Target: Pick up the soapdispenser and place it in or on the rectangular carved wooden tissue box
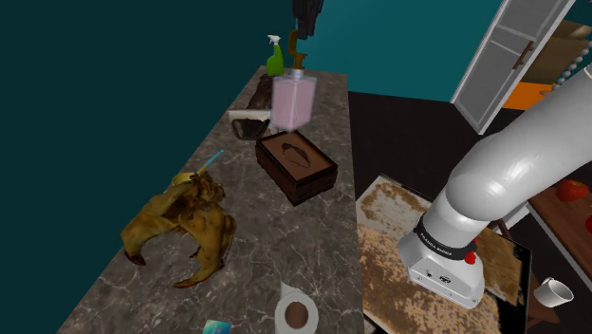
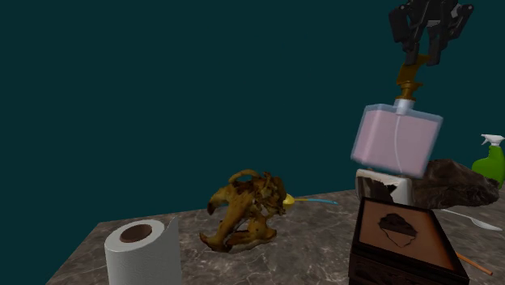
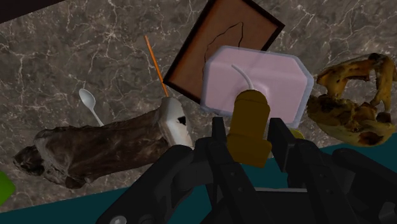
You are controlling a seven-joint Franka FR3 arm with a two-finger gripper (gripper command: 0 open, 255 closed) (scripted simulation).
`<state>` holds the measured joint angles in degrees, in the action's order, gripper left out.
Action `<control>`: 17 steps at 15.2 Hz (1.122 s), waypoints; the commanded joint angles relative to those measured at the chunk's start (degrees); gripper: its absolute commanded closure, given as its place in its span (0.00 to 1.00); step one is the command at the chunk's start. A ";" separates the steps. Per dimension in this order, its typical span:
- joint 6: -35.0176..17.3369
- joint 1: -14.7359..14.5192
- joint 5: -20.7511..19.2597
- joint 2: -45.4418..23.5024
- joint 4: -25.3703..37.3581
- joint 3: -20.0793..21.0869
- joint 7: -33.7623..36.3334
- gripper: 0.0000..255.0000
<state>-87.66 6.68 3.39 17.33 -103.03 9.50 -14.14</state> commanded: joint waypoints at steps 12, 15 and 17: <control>-10.15 -0.23 0.47 2.57 -12.65 0.14 -0.41 1.00; -12.45 -0.28 0.55 2.81 -15.19 0.21 -0.48 1.00; -13.98 -0.32 0.61 2.90 -16.82 0.26 -0.52 1.00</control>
<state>-100.79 6.37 3.96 20.04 -118.85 9.78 -14.57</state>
